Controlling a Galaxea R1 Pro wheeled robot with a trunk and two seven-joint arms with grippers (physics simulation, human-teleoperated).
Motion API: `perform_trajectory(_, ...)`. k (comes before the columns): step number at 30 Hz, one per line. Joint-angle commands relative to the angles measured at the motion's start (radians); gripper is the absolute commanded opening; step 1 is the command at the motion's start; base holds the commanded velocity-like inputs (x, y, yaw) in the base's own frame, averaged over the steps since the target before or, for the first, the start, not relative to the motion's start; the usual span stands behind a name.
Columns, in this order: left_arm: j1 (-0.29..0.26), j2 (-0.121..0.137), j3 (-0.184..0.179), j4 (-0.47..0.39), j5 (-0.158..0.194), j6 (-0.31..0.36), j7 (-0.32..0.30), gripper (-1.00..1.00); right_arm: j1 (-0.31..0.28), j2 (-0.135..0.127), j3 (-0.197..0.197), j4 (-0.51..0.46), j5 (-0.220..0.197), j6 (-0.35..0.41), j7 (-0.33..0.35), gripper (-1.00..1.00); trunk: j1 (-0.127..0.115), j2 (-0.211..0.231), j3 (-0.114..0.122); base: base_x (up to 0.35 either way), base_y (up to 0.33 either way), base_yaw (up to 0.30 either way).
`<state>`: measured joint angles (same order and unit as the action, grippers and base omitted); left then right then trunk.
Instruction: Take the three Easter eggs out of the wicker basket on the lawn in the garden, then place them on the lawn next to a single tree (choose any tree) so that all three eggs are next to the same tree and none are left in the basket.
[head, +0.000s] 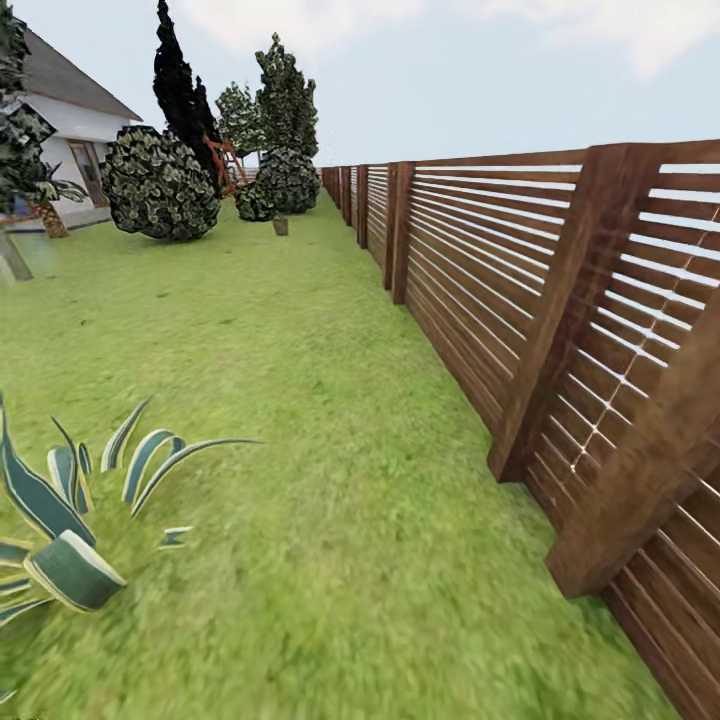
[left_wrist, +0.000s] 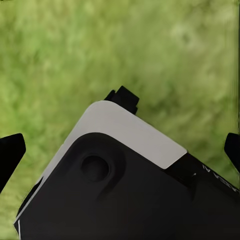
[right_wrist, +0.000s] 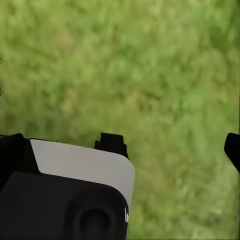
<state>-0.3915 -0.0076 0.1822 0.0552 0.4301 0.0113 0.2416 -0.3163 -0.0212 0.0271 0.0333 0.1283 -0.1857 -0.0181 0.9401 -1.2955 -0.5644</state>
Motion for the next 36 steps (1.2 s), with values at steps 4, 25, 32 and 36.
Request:
perform_trajectory(4, -0.001, 0.001, 0.008, 0.001, -0.007, 0.002, 0.004, 1.0, -0.001, 0.0, 0.002, 0.004, 0.007, -0.006, -0.002, 1.0, 0.001, 0.0, -0.001, 0.313, -0.072, 0.291)
perform_trajectory(25, -0.001, 0.001, 0.008, 0.001, -0.007, 0.002, 0.004, 1.0, -0.001, -0.002, 0.002, 0.002, 0.007, -0.006, -0.002, 1.0, 0.001, 0.0, -0.001, 0.313, -0.072, 0.2)
perform_trajectory(32, -0.001, 0.001, 0.008, 0.001, -0.007, 0.002, 0.004, 1.0, -0.001, -0.003, 0.002, 0.002, 0.007, -0.006, -0.002, 1.0, 0.001, 0.0, 0.0, 0.313, -0.072, -0.017)
perform_trajectory(36, -0.001, 0.001, 0.008, 0.001, -0.007, 0.002, 0.004, 1.0, -0.001, -0.004, 0.002, 0.003, 0.007, -0.006, -0.002, 1.0, 0.001, 0.0, 0.004, 0.313, -0.072, -0.181)
